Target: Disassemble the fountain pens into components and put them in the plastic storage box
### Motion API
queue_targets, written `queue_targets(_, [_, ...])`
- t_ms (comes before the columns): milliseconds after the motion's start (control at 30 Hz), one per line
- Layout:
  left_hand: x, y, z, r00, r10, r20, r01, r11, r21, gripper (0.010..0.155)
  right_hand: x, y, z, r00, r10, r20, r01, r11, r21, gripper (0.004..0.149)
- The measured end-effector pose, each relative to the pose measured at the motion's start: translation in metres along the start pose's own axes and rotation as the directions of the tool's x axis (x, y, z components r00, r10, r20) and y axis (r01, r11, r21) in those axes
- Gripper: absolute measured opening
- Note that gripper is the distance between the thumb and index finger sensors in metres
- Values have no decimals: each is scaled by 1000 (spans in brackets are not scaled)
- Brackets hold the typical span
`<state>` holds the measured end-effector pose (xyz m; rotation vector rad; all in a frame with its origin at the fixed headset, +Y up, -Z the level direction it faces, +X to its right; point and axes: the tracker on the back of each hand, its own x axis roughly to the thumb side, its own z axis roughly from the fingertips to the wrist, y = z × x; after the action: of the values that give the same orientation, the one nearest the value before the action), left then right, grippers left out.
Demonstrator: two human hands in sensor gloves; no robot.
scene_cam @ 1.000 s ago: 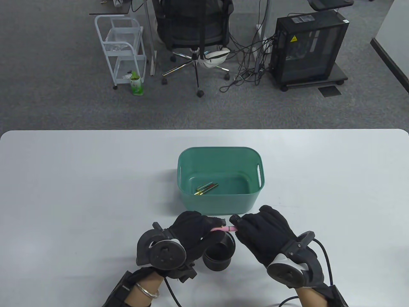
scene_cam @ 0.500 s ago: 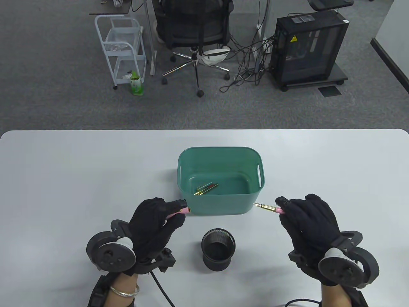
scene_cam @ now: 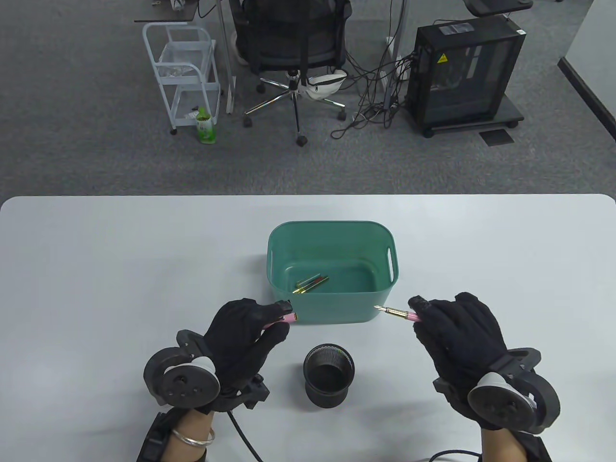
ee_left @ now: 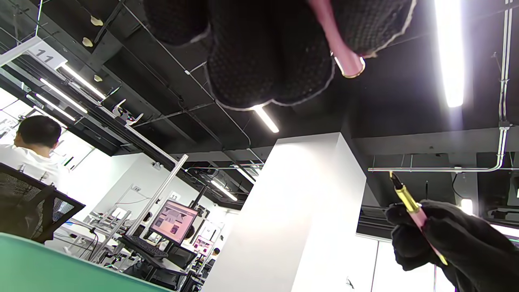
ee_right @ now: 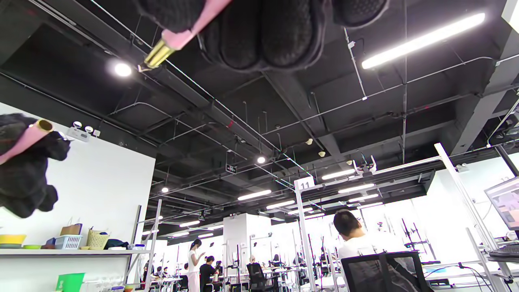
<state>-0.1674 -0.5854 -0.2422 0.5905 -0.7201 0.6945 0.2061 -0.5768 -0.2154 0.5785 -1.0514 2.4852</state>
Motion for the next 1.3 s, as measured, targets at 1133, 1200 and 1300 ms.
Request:
queue_targets(1133, [-74,-109,-86,886,-268,-379,57,873,-484,44,2,-23,4,996,-79,29,82,992,-94,45])
queue_targets(1200, [-79,-114,-88,877,-274,-396,48,869,-493,44,2,-23,4,996,-83,30,85,992,-98,45])
queue_targets(1300, [-84,-122,-90,862,-292,-414,43,856,-515,44,2,-24,4,996,-85,31,88,991,-104,45])
